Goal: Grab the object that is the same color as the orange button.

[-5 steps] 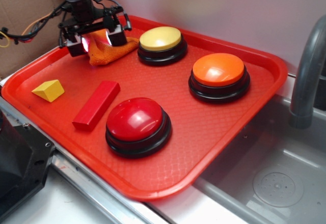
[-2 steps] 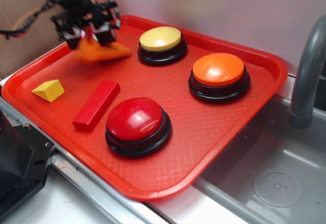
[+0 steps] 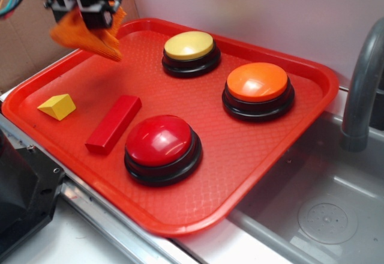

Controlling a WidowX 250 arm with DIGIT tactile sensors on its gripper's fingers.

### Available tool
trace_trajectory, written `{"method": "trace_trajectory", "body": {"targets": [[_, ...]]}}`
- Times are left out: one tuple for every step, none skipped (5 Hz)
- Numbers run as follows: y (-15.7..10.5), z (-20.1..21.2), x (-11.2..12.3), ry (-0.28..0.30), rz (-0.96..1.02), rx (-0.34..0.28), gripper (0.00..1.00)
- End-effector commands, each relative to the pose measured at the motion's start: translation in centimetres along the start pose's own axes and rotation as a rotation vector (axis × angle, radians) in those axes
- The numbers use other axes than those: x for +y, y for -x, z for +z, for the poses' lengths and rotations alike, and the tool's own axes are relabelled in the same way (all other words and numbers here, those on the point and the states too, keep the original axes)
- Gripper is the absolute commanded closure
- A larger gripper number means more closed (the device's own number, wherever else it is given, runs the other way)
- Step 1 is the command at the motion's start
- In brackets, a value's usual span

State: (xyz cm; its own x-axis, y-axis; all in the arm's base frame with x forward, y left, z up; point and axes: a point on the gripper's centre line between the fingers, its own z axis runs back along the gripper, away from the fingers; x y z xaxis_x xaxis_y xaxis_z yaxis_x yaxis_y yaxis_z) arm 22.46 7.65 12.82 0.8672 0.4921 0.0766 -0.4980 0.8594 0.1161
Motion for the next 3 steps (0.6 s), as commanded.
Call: {"method": "trace_trajectory", "body": {"targets": [[1.7,8.3,-5.8,0.073,-0.524,0.048,1.00],[3.1,9.9,-6.6,0.119,-0.632,-0.011,1.00],[3.4,10.2,-6.4,0.152,-0.707,0.008,1.00]]}}
